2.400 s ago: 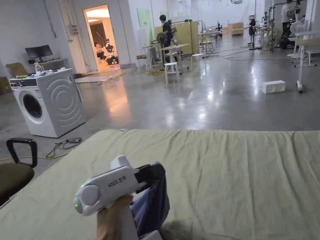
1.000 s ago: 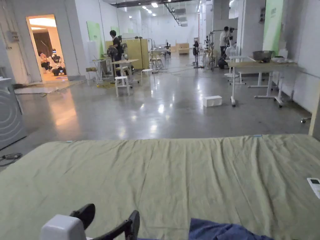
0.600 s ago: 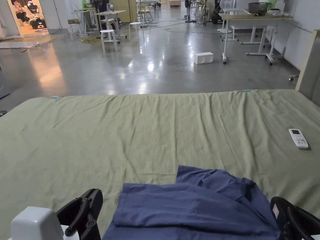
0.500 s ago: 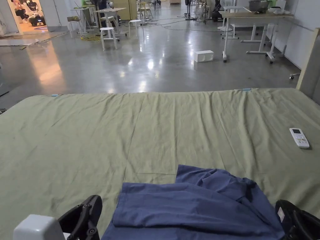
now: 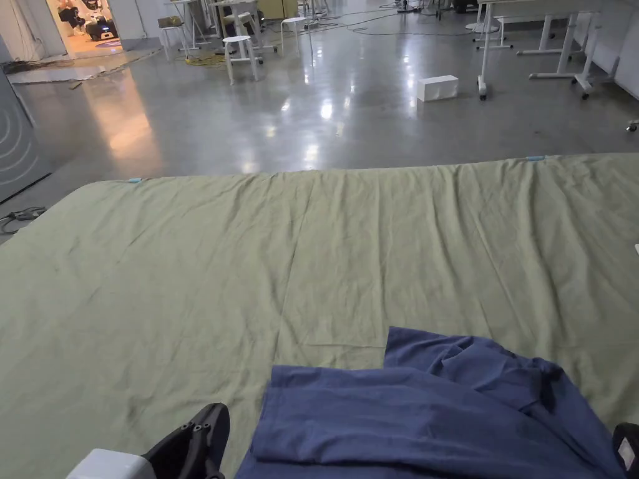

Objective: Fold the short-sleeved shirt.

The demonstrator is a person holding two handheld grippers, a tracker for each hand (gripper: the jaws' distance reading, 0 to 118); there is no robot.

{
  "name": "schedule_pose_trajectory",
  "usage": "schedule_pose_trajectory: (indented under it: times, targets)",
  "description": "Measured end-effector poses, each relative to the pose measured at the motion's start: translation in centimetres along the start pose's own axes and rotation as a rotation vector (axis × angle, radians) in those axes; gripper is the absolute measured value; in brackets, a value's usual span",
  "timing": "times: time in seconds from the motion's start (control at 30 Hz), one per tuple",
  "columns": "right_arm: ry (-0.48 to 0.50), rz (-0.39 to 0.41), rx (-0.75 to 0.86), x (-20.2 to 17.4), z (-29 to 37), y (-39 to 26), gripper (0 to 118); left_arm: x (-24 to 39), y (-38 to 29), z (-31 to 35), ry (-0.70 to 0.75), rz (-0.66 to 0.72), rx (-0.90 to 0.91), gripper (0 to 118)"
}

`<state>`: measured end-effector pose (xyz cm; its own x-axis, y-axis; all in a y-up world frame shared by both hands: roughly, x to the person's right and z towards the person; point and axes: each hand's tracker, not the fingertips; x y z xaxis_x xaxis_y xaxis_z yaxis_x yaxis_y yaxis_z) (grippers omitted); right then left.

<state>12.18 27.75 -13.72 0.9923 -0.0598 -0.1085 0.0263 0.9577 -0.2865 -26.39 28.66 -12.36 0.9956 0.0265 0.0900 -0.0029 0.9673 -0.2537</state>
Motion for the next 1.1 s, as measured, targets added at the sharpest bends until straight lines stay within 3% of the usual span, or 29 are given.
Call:
schedule_pose_trajectory:
  times: [0.2, 0.27, 0.3, 0.33, 0.37, 0.4, 0.43, 0.47, 0.63, 0.73, 0.87, 0.93, 0.97, 1.03, 1.1]
  targets:
    - [0.014, -0.017, -0.015, 0.2, -1.3, -0.4, 0, -0.8, -0.9, -4.0, -0.009, 0.005, -0.068, 0]
    - [0.021, -0.016, -0.031, 0.2, -1.6, -0.7, 0, -1.8, -1.4, -6.9, -0.079, 0.03, -0.112, 0]
    - [0.021, -0.009, -0.038, 0.2, -1.8, -0.9, 0, -2.4, -1.7, -8.7, -0.102, 0.088, -0.167, 6]
    - [0.02, 0.0, -0.045, 0.2, -1.8, -1.0, 0, -2.8, -1.9, -10.5, -0.12, 0.118, -0.208, 19]
    - [0.018, 0.007, -0.051, 0.3, -1.9, -1.2, 0, -3.4, -2.4, -12.4, -0.104, 0.138, -0.239, 41]
    - [0.017, 0.01, -0.056, 0.4, -1.9, -1.4, 0, -3.7, -2.9, -14.6, -0.079, 0.147, -0.302, 75]
    - [0.016, 0.011, -0.061, 0.5, -1.9, -1.5, 0, -3.9, -3.3, -16.3, -0.07, 0.135, -0.336, 90]
    - [0.014, 0.009, -0.068, 0.8, -2.0, -1.8, 0, -4.2, -4.0, -18.2, -0.064, 0.138, -0.337, 95]
    - [-0.024, -0.034, -0.136, 2.4, -3.0, -3.1, 0, -5.5, -6.7, -27.5, -0.019, 0.159, -0.476, 94]
    - [-0.048, -0.04, -0.165, 3.3, -3.4, -3.7, 0, -5.7, -8.3, -31.4, -0.023, 0.119, -0.543, 82]
    - [-0.077, -0.038, -0.197, 4.4, -3.7, -4.3, 0, -5.7, -10.0, -34.8, -0.024, 0.118, -0.598, 80]
    - [-0.095, -0.04, -0.211, 4.7, -3.8, -4.5, 0, -5.7, -10.8, -36.1, 0.045, 0.118, -0.643, 57]
    - [-0.103, -0.044, -0.216, 4.9, -3.9, -4.5, 0, -5.4, -10.9, -36.2, 0.054, 0.11, -0.65, 52]
    - [-0.108, -0.055, -0.22, 5.2, -3.9, -4.7, 0, -4.3, -10.8, -35.8, 0.067, 0.013, -0.64, 13]
    - [-0.102, -0.074, -0.234, 5.5, -4.4, -5.0, 0, -2.4, -10.7, -35.4, -0.002, -0.157, -0.653, 10]
